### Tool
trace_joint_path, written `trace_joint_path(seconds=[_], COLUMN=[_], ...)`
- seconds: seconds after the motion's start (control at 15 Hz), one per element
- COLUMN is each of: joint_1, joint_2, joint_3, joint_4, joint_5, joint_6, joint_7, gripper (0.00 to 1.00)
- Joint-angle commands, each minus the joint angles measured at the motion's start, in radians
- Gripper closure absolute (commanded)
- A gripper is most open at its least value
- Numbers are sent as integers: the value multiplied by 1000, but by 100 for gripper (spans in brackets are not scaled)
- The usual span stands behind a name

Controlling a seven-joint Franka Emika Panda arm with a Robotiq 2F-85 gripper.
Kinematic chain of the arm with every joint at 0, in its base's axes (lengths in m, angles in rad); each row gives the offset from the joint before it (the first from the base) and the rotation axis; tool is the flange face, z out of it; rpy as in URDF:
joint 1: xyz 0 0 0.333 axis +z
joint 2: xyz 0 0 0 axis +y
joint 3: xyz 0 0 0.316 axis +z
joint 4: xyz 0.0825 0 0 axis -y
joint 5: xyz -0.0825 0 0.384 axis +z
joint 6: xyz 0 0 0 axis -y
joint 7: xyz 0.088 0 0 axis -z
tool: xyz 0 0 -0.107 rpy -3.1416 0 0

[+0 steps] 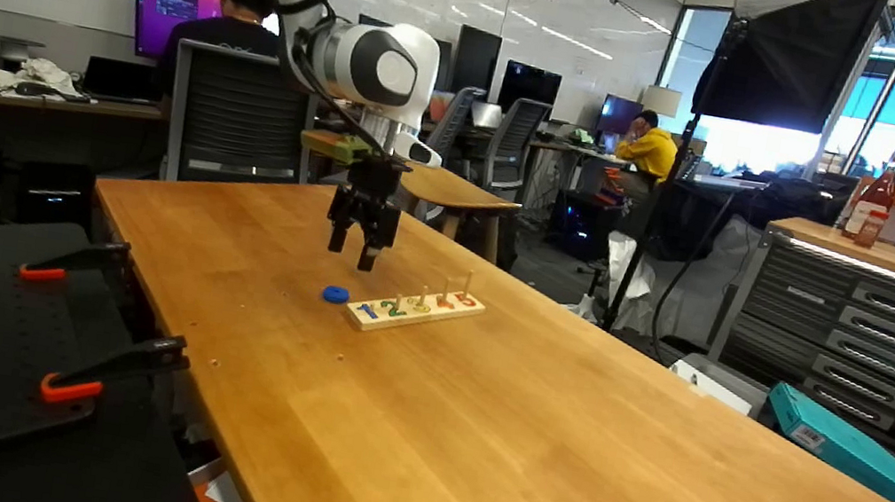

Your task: Remove the blue ring from the wooden platform

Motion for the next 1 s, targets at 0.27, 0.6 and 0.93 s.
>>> trace_joint_path(seconds=[0.27,0.6,0.93], joint_1=[-13,-21,-27], joint_2=[-395,-628,-652], joint_3=[73,65,73], joint_4=[-52,-43,-25], joint_5=[92,94,79], joint_6=[-224,-471,-519], joint_7=[-126,-144,-119], gripper=[0,0,0])
